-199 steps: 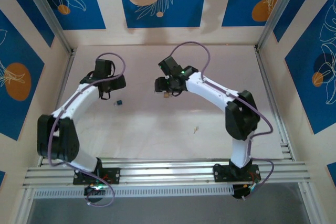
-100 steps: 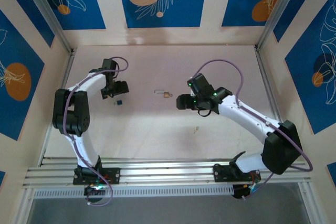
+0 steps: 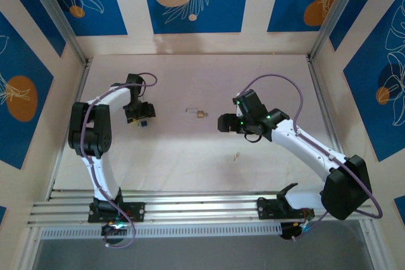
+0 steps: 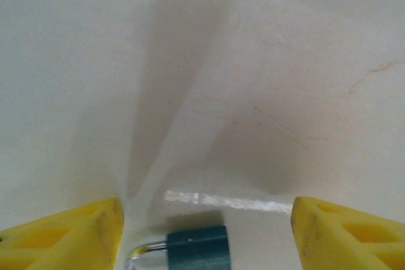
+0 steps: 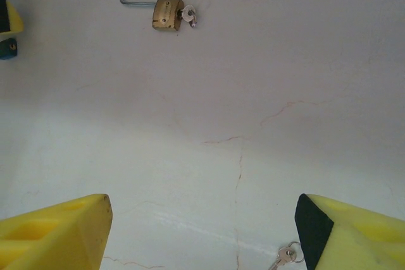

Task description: Unlock with the key

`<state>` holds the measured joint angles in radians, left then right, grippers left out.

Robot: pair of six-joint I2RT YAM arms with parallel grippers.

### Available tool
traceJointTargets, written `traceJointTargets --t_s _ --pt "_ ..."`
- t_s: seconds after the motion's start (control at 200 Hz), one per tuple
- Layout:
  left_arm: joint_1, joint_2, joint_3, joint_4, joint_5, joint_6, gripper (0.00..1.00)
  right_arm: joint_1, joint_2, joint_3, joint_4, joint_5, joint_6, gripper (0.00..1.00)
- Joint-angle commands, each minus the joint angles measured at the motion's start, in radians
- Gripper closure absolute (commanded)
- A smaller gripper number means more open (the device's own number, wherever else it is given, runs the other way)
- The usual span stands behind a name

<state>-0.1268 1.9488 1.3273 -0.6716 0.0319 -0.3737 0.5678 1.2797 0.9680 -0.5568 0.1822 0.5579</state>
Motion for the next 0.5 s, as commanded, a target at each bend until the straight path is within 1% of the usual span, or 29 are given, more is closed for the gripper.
traceJointTargets --t_s 0.0,0.2,0.345,0.495 --pt "-0.013 -0.019 -0.049 -0.001 0.078 -0.032 0.35 -0.005 0.002 0.001 0.011 -0.019 -0.006 0.23" --pt "-0.04 -0.073 -0.118 0.015 0.089 -0.064 0.41 -0.006 -0.003 -0.001 0.011 -0.017 -0.001 0.24" --pt "-0.068 -0.113 -0.144 0.01 0.096 -0.08 0.42 -0.005 -0.006 -0.009 0.017 -0.023 0.004 0.25" --pt "-0.08 -0.132 -0.143 -0.007 0.026 -0.065 0.41 -0.004 -0.005 -0.018 0.03 -0.032 0.01 0.25"
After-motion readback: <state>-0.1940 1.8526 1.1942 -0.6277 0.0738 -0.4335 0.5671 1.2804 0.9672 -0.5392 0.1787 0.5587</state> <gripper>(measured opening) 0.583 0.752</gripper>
